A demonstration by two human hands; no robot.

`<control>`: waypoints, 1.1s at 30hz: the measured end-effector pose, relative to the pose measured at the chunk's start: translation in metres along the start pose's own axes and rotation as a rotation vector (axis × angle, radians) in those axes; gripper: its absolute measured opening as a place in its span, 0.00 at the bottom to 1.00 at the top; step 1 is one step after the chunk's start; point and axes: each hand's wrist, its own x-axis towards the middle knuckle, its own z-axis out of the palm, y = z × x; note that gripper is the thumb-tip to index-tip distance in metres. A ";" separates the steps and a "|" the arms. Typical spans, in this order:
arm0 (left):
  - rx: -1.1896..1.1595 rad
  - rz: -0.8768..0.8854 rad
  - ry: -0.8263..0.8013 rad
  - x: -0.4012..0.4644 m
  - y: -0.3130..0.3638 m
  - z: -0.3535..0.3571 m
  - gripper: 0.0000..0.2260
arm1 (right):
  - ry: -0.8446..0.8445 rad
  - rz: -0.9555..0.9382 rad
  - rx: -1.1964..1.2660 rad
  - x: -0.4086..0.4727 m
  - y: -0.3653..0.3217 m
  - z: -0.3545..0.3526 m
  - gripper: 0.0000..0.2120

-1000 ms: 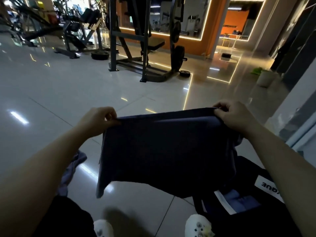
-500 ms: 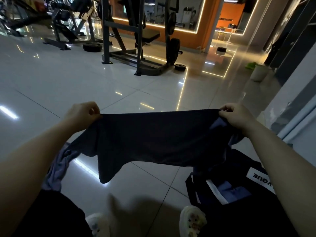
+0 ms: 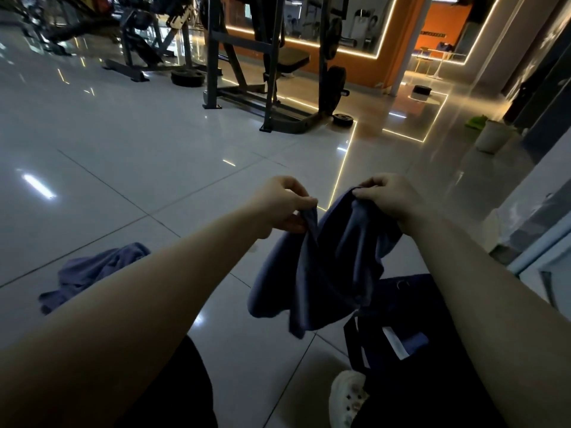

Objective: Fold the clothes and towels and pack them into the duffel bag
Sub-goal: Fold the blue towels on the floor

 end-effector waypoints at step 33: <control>0.374 0.176 0.211 0.012 -0.031 -0.069 0.02 | -0.424 -0.205 -0.212 -0.016 -0.020 0.039 0.04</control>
